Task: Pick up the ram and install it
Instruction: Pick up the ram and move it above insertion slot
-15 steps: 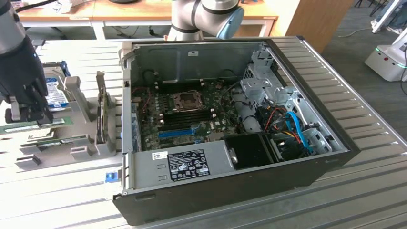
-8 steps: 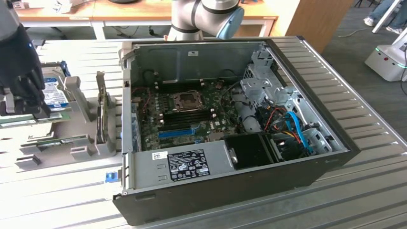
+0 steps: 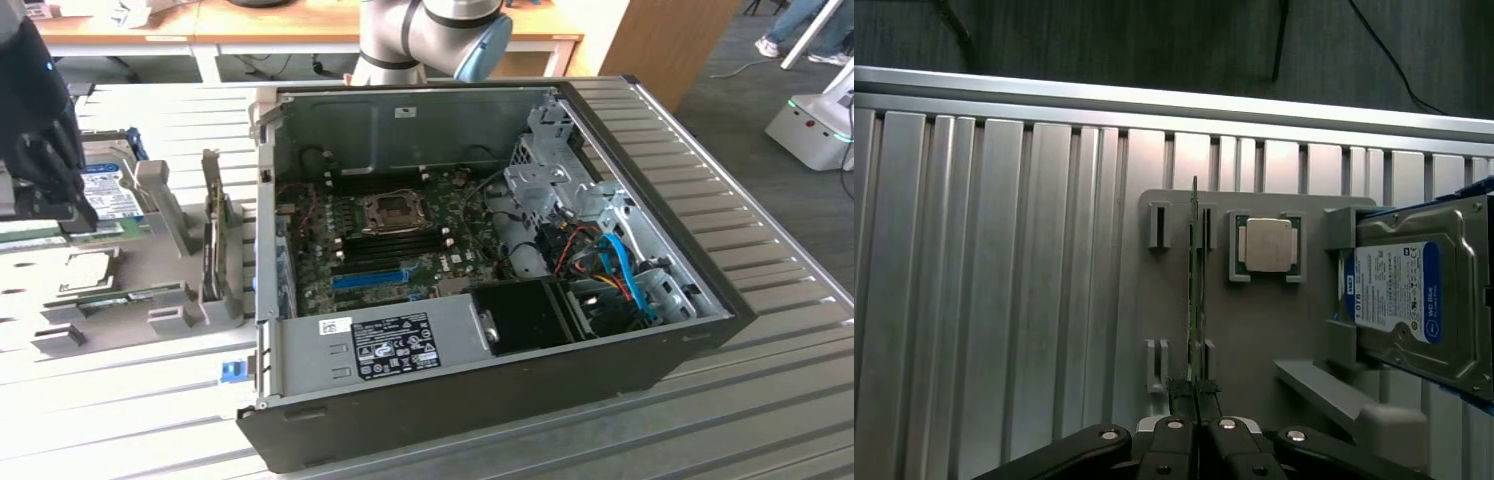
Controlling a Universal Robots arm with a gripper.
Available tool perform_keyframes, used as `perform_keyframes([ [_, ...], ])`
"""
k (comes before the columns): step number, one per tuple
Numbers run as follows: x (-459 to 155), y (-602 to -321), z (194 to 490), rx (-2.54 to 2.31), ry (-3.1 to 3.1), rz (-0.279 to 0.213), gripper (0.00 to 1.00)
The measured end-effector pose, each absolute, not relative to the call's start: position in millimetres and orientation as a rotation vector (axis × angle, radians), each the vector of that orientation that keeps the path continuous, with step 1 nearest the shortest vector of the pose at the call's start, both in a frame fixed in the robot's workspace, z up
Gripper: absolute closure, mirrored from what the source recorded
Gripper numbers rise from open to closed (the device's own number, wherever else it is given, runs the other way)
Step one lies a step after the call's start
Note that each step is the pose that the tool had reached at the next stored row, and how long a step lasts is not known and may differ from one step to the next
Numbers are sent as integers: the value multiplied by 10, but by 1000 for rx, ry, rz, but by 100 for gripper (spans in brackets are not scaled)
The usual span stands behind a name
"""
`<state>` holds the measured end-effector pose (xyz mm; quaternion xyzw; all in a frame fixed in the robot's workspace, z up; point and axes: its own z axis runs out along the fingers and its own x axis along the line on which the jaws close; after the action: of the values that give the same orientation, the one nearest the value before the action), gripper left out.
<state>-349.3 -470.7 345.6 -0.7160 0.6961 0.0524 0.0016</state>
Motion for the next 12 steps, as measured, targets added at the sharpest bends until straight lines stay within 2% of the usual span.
perform_keyframes([
  [12,-3480,-4698,3760,-2238,2194,164,88],
])
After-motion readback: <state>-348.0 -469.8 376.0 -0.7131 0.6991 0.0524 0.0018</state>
